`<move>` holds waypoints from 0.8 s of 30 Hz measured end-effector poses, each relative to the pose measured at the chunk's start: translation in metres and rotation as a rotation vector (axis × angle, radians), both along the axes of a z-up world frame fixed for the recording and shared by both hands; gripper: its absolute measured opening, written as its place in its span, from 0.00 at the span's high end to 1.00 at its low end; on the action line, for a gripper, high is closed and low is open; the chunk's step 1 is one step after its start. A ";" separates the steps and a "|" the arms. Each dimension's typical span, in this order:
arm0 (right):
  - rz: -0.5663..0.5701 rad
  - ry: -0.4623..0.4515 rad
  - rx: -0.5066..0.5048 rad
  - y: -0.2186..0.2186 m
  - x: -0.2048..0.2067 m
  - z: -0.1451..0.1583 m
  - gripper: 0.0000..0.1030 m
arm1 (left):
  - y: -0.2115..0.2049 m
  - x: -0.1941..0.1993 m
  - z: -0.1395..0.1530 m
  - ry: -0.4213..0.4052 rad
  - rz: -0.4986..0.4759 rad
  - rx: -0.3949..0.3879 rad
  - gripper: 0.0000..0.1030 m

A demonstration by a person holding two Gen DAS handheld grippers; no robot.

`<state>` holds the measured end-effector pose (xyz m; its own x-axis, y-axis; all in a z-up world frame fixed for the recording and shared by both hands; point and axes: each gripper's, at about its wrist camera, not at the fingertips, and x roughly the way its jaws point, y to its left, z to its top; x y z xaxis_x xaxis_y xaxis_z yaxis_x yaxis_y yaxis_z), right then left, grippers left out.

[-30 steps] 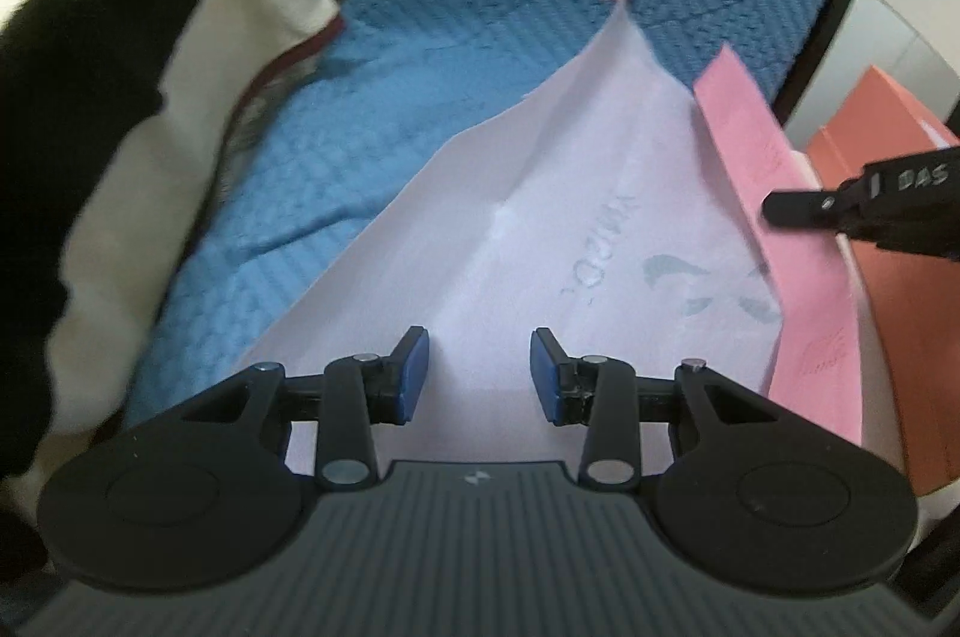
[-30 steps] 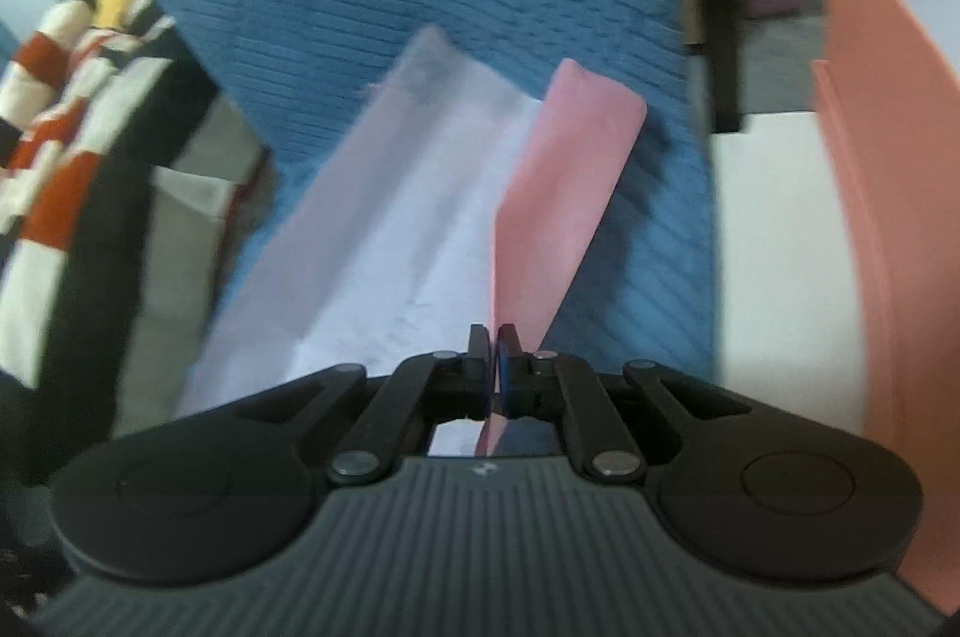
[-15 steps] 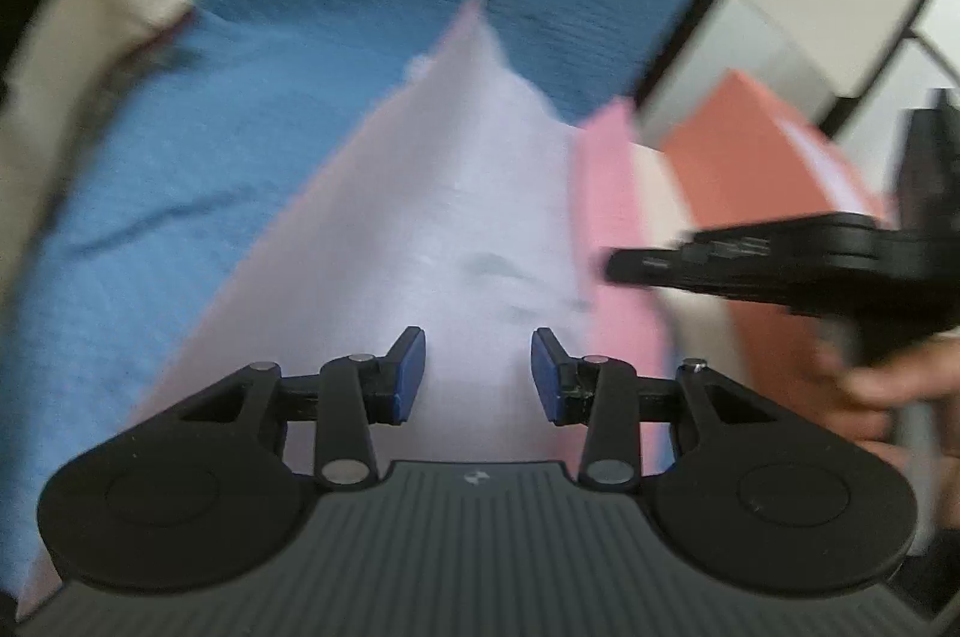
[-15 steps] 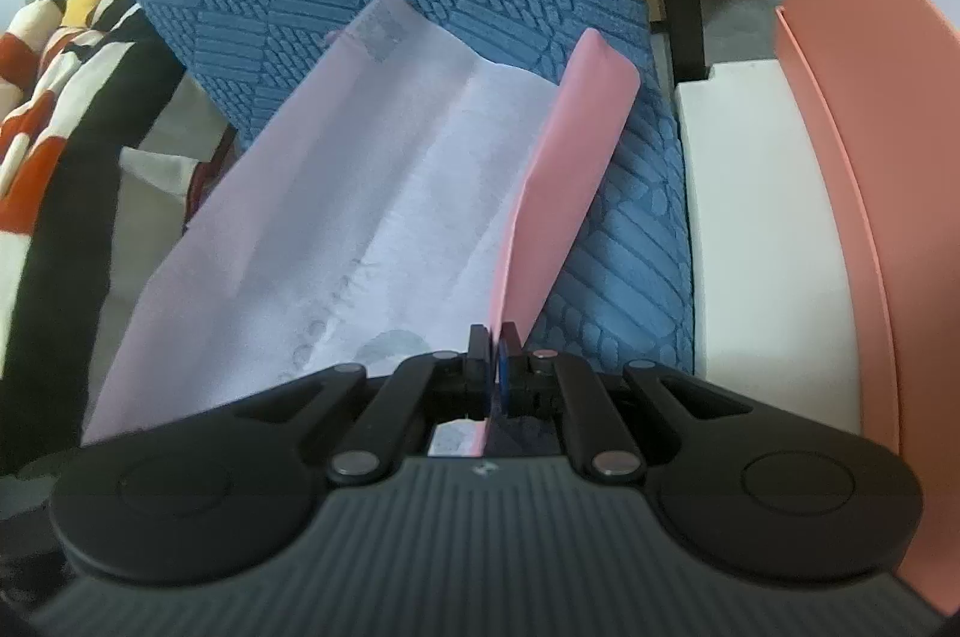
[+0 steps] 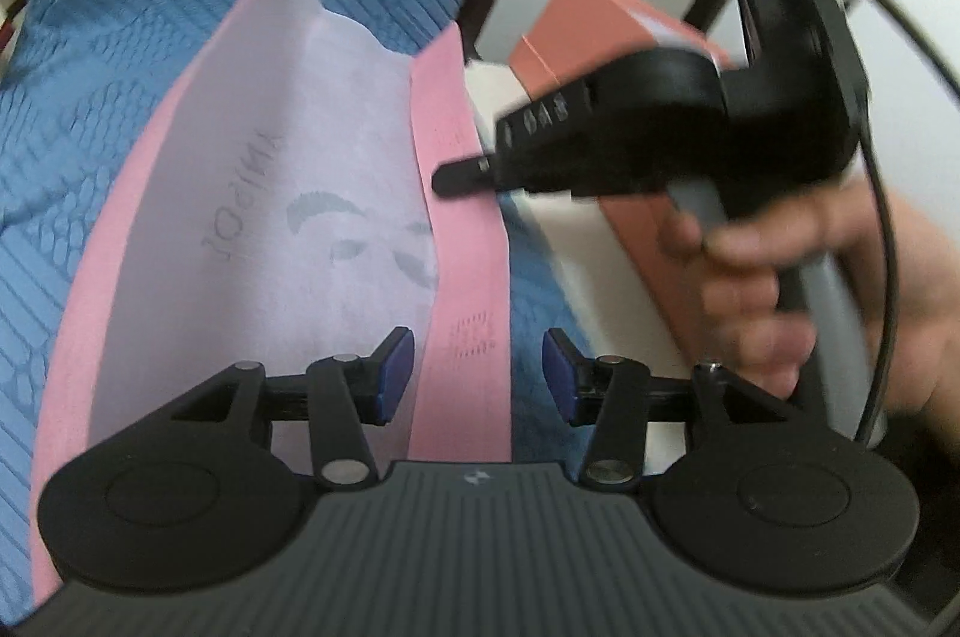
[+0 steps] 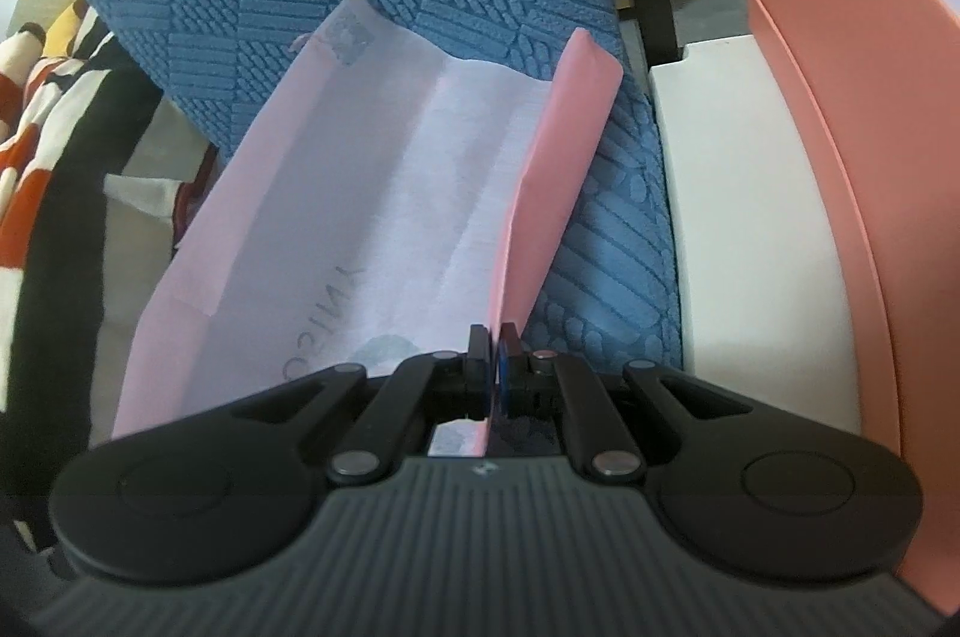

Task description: Fold shopping bag

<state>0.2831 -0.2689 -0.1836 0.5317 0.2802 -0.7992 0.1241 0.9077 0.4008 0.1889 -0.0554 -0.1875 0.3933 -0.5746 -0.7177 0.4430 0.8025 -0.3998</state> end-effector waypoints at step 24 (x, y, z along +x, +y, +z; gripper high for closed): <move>0.050 -0.116 -0.012 0.027 -0.031 0.026 0.84 | 0.057 0.022 -0.031 0.273 0.261 -0.223 0.91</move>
